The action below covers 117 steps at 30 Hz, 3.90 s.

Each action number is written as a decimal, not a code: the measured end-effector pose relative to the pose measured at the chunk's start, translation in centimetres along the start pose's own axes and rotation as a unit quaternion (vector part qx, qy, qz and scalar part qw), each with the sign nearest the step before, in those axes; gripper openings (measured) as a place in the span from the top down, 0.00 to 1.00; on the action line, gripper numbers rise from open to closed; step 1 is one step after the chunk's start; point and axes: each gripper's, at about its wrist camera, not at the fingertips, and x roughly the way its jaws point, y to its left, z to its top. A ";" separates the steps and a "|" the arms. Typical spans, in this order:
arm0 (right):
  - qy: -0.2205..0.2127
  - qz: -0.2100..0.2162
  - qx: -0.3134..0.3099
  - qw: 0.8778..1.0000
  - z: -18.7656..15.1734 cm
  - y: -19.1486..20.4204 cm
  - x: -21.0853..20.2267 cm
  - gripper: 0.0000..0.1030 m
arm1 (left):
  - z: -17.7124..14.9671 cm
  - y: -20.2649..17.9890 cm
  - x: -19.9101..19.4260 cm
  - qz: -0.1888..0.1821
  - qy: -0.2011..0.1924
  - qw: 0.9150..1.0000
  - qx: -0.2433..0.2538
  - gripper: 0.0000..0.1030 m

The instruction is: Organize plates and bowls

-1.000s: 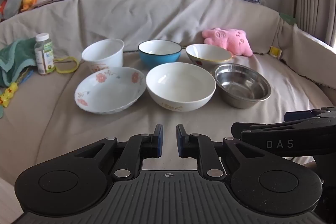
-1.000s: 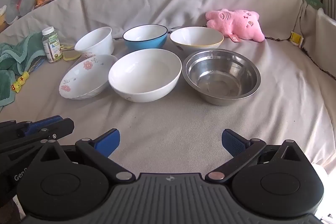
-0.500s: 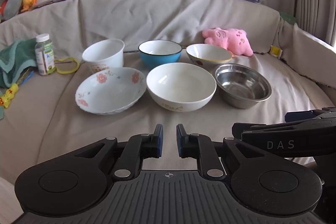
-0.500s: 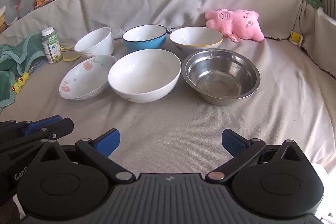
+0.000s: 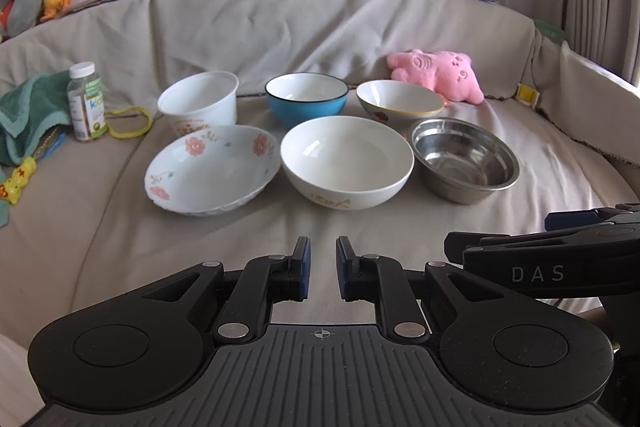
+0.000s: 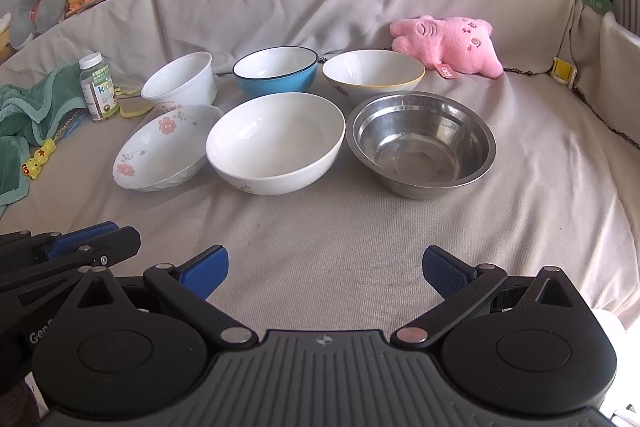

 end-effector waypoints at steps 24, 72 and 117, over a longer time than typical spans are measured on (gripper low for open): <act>0.001 0.001 -0.001 1.000 0.0 -0.1 0.1 0.00 | -0.1 -0.1 0.2 0.005 0.006 1.000 -0.002 0.84; 0.014 0.046 0.057 0.997 2.1 -1.4 6.8 0.00 | 5.8 7.4 9.1 -0.097 0.069 0.990 -0.079 0.84; 0.125 0.071 -0.129 0.981 18.7 14.4 19.6 0.64 | 6.3 27.3 18.5 -0.001 0.129 0.963 -0.237 0.83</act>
